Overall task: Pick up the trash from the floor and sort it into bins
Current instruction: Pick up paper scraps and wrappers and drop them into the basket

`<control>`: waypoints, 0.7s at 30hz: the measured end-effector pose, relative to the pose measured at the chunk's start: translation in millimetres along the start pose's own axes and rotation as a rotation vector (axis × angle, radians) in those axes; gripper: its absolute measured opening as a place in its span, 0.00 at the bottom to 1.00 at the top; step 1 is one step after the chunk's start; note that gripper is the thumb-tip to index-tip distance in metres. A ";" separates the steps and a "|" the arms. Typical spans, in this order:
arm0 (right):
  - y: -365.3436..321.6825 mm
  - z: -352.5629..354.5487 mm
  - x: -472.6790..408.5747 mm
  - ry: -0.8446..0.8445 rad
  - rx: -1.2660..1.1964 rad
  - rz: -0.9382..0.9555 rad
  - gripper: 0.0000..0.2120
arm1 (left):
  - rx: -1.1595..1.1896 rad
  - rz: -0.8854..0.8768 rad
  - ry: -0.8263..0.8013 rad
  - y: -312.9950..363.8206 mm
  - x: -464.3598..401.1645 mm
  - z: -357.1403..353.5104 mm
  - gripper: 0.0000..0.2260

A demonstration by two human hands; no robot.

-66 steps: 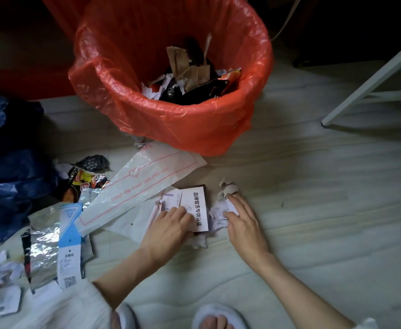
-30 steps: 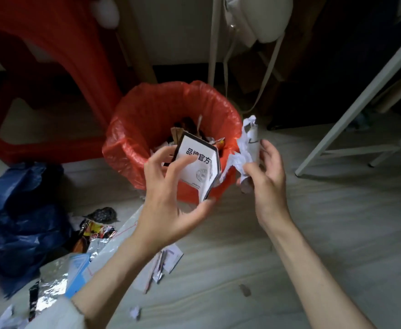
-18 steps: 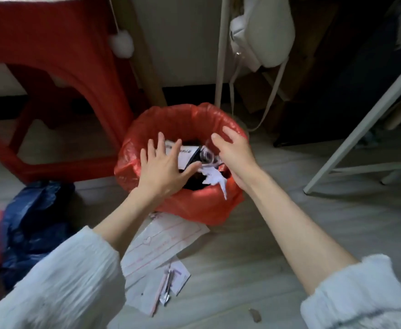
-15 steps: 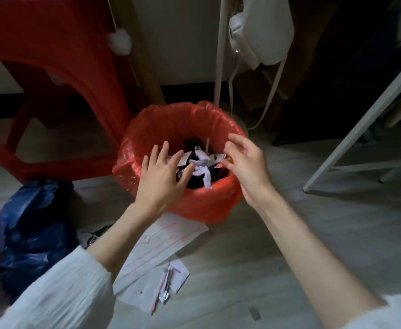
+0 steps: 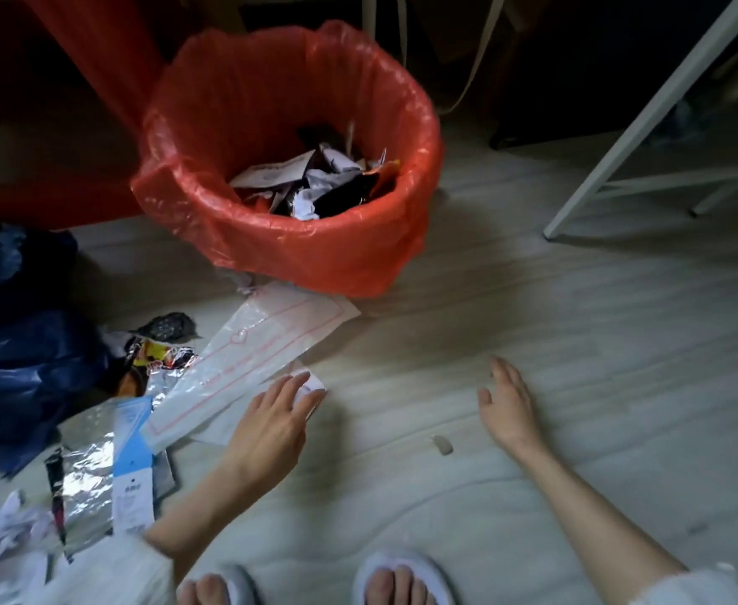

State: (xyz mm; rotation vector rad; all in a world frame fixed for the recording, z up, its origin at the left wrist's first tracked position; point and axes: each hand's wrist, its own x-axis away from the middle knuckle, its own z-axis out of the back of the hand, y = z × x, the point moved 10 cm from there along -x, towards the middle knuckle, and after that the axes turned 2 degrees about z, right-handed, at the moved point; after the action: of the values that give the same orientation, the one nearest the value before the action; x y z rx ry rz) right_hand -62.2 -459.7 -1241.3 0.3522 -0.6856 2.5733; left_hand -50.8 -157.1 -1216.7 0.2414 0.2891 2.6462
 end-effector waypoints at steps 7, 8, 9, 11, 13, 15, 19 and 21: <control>-15.3 -43.4 15.0 -0.087 0.240 0.156 0.25 | -0.161 0.090 -0.259 -29.4 32.6 -57.3 0.42; -18.5 -48.2 23.3 -0.083 0.246 0.181 0.25 | -0.134 0.085 -0.247 -27.1 31.5 -56.2 0.41; -20.2 -55.1 32.5 -0.097 0.248 0.197 0.26 | -0.115 0.079 -0.232 -23.7 30.9 -54.4 0.41; -24.5 -69.7 51.8 -0.157 0.252 0.243 0.29 | -0.112 0.066 -0.197 -16.7 29.9 -50.3 0.41; -28.3 -77.4 71.1 -0.186 0.293 0.291 0.28 | -0.114 0.046 -0.170 -11.9 32.3 -49.1 0.41; -34.8 -80.3 87.4 -0.195 0.307 0.369 0.25 | -0.099 0.008 -0.152 -7.4 36.8 -51.1 0.41; -44.2 -75.7 101.7 -0.148 0.195 0.512 0.20 | -0.048 -0.033 -0.128 -2.0 42.6 -53.7 0.41; -36.8 -64.3 95.1 -0.074 0.087 0.446 0.18 | 0.030 -0.004 -0.100 -4.2 42.9 -48.8 0.40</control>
State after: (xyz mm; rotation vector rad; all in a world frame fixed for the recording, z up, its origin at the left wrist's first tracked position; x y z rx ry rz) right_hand -134.8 -363.6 -1247.2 0.3559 -0.7486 3.0329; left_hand -97.3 -141.3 -1259.6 0.3816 0.2958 2.6177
